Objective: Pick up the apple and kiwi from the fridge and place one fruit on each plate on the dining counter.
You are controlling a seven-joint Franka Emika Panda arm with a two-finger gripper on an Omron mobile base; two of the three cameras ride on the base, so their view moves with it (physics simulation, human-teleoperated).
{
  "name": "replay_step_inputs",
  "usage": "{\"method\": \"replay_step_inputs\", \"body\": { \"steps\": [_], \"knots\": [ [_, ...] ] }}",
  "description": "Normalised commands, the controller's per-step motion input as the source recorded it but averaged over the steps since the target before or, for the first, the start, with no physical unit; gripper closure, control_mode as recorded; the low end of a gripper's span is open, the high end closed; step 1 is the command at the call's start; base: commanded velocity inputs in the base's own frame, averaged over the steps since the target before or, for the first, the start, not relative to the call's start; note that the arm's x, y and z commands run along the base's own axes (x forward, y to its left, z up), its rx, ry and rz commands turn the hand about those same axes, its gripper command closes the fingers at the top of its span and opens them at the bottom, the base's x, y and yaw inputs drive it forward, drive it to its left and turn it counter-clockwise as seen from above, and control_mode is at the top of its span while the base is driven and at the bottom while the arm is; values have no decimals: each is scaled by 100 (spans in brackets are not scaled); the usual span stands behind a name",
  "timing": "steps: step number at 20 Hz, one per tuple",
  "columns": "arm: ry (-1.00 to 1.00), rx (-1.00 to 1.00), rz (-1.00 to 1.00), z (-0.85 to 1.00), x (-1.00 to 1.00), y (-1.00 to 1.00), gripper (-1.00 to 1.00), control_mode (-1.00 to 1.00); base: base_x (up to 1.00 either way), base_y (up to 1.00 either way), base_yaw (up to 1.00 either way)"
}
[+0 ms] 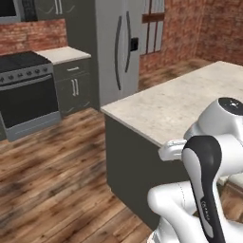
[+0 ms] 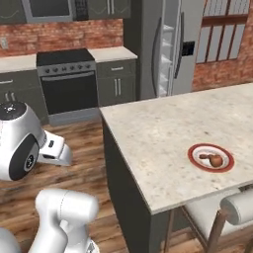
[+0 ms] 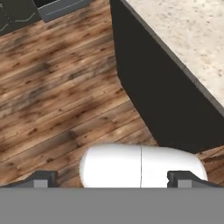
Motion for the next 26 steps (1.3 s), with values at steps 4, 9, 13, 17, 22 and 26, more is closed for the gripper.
{"method": "replay_step_inputs", "body": {
  "steps": [4,9,13,17,22,26],
  "knots": [
    [0,0,0,0,0,0,-100,100,100,100,-25],
    [0,0,0,0,0,0,-100,100,79,100,-31],
    [0,0,0,0,0,0,-100,100,76,100,-43],
    [0,0,0,0,0,0,-100,100,79,100,-49],
    [0,0,0,0,0,0,-100,100,71,100,-52],
    [0,0,0,0,0,0,-100,100,41,100,-54]
  ]
}}
